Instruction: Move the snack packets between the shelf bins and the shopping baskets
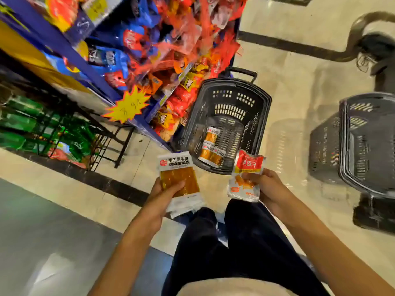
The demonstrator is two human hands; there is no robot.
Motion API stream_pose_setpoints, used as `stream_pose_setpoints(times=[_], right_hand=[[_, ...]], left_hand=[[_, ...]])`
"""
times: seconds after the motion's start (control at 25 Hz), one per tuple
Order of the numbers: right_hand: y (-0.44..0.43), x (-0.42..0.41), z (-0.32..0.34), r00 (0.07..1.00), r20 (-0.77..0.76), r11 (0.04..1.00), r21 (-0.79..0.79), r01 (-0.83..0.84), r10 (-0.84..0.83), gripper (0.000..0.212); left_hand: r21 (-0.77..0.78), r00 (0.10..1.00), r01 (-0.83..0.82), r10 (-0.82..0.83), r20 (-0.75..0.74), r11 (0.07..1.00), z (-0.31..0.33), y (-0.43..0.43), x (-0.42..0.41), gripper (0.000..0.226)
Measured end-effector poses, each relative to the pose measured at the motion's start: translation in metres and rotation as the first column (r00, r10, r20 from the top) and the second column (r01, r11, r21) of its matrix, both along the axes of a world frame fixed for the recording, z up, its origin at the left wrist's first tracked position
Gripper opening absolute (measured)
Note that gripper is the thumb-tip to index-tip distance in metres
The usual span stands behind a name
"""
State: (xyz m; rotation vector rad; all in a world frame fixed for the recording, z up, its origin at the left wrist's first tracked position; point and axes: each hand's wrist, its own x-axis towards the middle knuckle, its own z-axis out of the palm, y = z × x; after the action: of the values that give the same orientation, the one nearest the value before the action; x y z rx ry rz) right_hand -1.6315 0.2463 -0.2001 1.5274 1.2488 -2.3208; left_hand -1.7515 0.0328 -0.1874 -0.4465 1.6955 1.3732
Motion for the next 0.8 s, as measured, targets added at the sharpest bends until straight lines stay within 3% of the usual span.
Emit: stream_pose_setpoints(times=[0.16, 0.32, 0.56, 0.68, 0.8], right_hand=[[0.037, -0.036, -0.037, 0.986, 0.091, 0.991, 0.011, 0.136, -0.137, 0.021], [0.086, -0.08, -0.117, 0.977, 0.164, 0.99, 0.045, 0.132, -0.138, 0.013], [0.132, -0.142, -0.311, 0.951, 0.292, 0.995, 0.056, 0.087, -0.1, 0.022], [0.142, -0.157, -0.401, 0.905, 0.379, 0.979, 0.133, 0.155, -0.195, 0.019], [0.139, -0.166, -0.486, 0.887, 0.395, 0.97, 0.056, 0.237, -0.24, 0.019]], left_hand=[[-0.017, 0.977, 0.209, -0.209, 0.036, 0.978, -0.033, 0.079, -0.077, 0.051], [-0.07, 0.95, 0.31, -0.308, 0.043, 0.948, -0.122, 0.158, -0.126, 0.047], [-0.149, 0.94, 0.327, -0.304, 0.156, 0.933, -0.341, 0.243, -0.181, 0.052], [-0.209, 0.916, 0.396, -0.371, 0.15, 0.894, -0.447, 0.267, -0.199, 0.05], [-0.241, 0.869, 0.495, -0.475, 0.139, 0.835, -0.544, 0.293, -0.211, 0.06]])
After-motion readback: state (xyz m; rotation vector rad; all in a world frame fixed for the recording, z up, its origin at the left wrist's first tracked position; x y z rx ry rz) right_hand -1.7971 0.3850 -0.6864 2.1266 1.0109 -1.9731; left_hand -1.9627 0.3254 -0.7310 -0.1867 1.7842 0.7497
